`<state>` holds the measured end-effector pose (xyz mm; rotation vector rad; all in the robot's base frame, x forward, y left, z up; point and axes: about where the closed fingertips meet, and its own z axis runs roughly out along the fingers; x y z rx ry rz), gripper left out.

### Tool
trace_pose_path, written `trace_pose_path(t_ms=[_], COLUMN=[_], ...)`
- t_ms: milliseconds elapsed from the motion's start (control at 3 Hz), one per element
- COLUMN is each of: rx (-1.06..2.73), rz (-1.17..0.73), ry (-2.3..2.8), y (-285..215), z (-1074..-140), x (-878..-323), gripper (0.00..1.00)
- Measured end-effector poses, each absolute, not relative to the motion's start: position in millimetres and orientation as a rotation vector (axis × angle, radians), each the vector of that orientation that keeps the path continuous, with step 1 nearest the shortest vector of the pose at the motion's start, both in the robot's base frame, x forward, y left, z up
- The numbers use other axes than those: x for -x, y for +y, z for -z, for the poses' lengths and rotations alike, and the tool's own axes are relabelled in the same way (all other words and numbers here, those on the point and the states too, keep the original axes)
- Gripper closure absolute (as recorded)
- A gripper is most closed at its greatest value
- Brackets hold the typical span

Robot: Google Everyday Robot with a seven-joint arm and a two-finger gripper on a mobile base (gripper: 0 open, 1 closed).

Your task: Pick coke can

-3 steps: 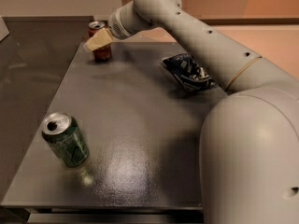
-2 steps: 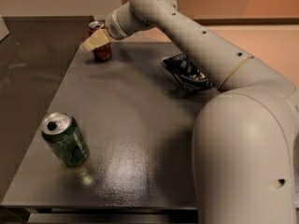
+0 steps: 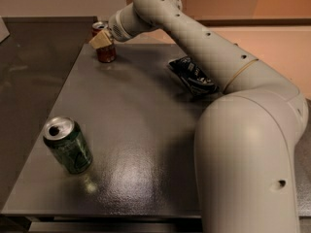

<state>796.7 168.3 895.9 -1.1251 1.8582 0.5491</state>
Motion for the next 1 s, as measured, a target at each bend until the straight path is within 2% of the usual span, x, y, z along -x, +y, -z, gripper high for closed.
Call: trace_pose_path(t_ms=[667, 1000], rx=[1.110, 1.105], rz=[-0.563, -0.572], ry=[1.791, 1.728], y=[158.4, 145.0], z=[-923.3, -956.3], x=[-789.7, -774.6], gripper=[0.88, 1.00])
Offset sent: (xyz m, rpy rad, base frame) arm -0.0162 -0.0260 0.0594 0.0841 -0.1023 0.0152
